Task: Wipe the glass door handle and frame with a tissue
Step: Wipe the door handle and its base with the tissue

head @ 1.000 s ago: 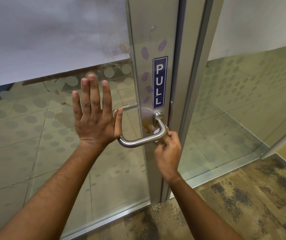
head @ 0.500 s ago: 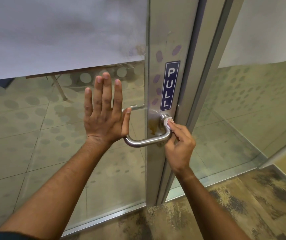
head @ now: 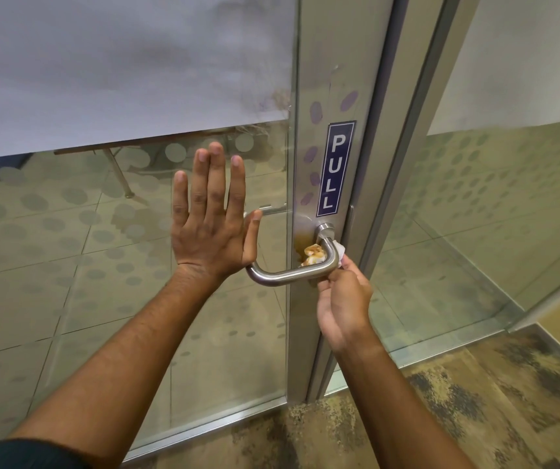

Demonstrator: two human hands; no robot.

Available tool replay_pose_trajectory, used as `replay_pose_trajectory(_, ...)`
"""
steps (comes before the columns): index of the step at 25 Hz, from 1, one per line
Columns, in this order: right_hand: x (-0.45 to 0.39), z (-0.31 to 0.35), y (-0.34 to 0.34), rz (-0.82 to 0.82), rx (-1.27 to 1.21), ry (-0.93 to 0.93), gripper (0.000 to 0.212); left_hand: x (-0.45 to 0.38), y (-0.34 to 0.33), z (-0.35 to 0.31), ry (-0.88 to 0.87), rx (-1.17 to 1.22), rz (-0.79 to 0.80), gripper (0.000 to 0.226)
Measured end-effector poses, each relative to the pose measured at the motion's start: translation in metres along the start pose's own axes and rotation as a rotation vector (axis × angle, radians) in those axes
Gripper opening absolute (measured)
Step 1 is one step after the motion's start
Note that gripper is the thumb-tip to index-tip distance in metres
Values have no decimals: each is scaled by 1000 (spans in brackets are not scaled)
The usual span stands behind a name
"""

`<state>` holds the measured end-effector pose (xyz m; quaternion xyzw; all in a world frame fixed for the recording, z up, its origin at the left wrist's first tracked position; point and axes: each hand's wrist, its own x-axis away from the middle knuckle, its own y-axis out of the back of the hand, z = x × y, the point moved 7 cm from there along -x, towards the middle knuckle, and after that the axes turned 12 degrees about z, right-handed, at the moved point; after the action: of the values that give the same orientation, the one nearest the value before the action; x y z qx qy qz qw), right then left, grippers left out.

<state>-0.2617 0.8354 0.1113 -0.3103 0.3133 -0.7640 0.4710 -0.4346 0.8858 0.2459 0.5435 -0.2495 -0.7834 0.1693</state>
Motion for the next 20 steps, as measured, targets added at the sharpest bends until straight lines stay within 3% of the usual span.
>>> replay_pose_trajectory(5, 9, -11, -16, -43, -498, -221, 33, 0, 1, 0, -4, 18, -3, 81)
replay_pose_trajectory(8, 9, -10, -18, -70, -509, -211, 32, 0, 2, 1, -7, 16, -4, 81)
replay_pose_trajectory(13, 6, 7, 0, -145, -47, 2, 27, 1, 2, 1, 8, -5, -9, 77)
replay_pose_trajectory(16, 3, 26, 2, -97, 290, 162, 26, 0, 1, 1, 11, -10, -9, 76)
replay_pose_trajectory(20, 12, 57, -25, 97, 1089, 537, 27, 0, 1, 0, 2, -7, -22, 76)
